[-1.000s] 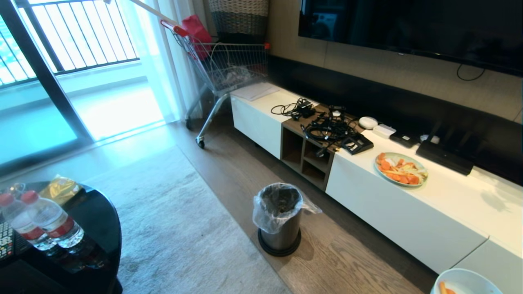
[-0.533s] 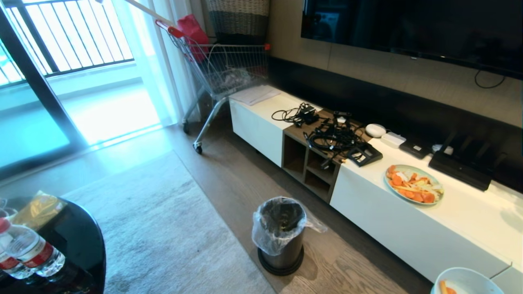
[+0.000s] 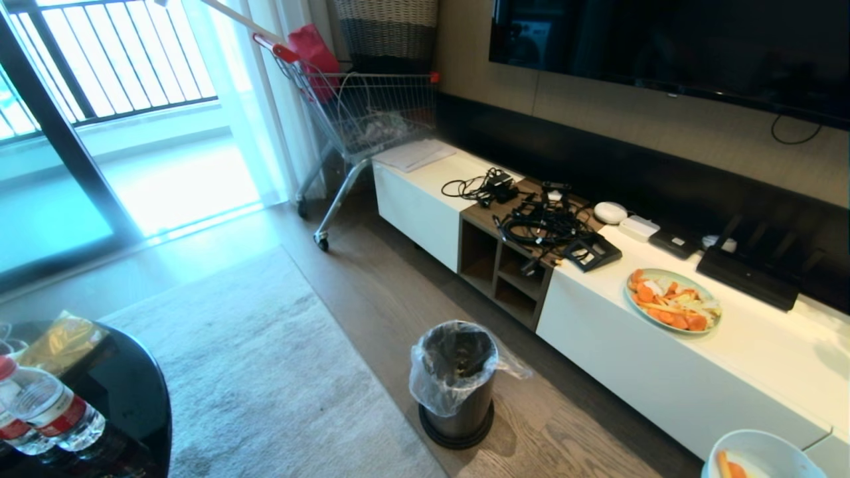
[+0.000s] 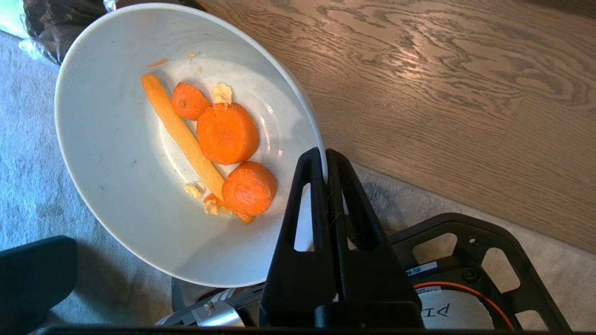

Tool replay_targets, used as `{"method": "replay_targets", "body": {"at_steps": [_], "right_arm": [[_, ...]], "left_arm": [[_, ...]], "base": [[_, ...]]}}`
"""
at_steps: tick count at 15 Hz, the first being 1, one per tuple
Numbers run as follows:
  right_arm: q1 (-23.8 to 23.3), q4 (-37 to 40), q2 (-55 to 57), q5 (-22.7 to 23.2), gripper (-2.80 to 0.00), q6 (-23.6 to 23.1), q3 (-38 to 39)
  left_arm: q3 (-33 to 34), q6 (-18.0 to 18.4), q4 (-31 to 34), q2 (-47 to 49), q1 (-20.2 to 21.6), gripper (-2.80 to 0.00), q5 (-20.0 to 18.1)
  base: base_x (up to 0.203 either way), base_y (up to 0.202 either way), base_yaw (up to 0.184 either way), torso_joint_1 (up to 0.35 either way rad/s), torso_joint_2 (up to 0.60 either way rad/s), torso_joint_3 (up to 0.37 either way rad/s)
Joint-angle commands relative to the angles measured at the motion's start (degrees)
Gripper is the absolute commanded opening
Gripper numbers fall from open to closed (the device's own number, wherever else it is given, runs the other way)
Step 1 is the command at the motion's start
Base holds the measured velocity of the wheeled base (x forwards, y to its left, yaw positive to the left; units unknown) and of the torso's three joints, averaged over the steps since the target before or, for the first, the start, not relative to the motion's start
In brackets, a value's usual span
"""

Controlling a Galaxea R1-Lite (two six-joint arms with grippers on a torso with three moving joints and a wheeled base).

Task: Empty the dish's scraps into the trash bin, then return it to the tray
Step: Move the bowl over the trash can

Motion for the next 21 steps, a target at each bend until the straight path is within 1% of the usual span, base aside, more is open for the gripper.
{"method": "replay_targets", "body": {"at_steps": [1, 5, 7, 14, 21], "right_arm": [[0.02, 0.11, -0.05, -0.13, -2.80, 0.26, 0.09], [0.02, 0.11, -0.57, -0.13, -2.80, 0.26, 0.18], [0.02, 1.31, -0.66, -0.14, -2.80, 0.26, 0.00], [0.02, 0.73, -0.58, -0.22, -2.80, 0.33, -0.07], [0.02, 0.55, -0.40, -0.30, -2.80, 0.17, -3.29]], "left_arm": [[0.00, -0.04, -0.01, -0.02, 0.00, -2.80, 0.02], [0.00, -0.04, -0.01, -0.02, 0.00, -2.80, 0.02], [0.00, -0.13, -0.01, -0.02, 0.00, -2.80, 0.02], [0.00, -0.13, -0.01, -0.02, 0.00, -2.80, 0.02], [0.00, -0.22, -0.01, -0.02, 0.00, -2.80, 0.02]], "base": [[0.000, 0.000, 0.000, 0.000, 0.00, 0.000], [0.000, 0.000, 0.000, 0.000, 0.00, 0.000], [0.000, 0.000, 0.000, 0.005, 0.00, -0.078], [0.000, 0.000, 0.000, 0.003, 0.00, -0.185], [0.000, 0.000, 0.000, 0.004, 0.00, -0.199]]}}
